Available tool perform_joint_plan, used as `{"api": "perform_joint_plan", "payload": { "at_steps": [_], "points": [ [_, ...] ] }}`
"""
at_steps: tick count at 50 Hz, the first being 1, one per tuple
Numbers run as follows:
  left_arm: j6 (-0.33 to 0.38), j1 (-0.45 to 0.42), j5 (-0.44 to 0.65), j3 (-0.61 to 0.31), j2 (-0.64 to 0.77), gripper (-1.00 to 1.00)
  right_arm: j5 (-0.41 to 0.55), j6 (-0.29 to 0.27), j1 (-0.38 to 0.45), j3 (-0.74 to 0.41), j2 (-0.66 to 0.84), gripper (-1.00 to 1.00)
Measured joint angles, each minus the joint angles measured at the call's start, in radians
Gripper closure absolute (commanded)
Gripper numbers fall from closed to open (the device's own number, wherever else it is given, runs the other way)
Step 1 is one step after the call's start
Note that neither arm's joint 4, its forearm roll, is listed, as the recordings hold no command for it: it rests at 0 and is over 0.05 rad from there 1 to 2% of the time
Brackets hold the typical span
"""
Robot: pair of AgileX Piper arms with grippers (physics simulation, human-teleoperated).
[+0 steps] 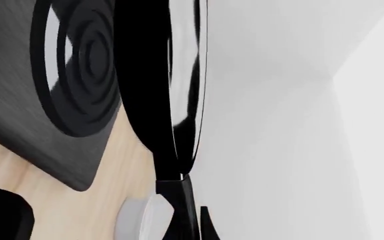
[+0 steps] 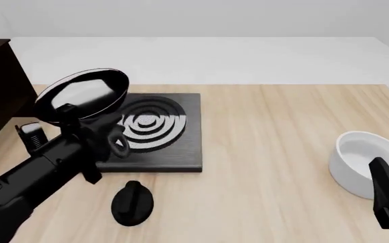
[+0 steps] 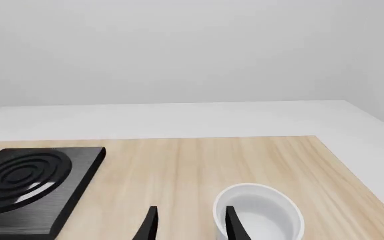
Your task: Put the frying pan under the cabinet shelf.
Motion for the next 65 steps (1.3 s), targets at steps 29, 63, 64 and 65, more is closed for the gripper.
{"api": "perform_joint_plan", "payload": {
  "at_steps": [29,63,64,65],
  "points": [
    [-0.153,0.143,-0.219,0.132,0.064,1.00,0.000,0.000,0.000,0.000,0.000,-1.00],
    [-0.283,0.335,-0.514,0.189,0.319,1.00,0.000,0.000,0.000,0.000,0.000,-1.00],
    [-0.284,0.338,-0.518,0.189,0.324,1.00,0.000,0.000,0.000,0.000,0.000,-1.00],
    [-0.285,0.342,-0.521,0.190,0.329,1.00,0.000,0.000,0.000,0.000,0.000,-1.00]
  ]
}}
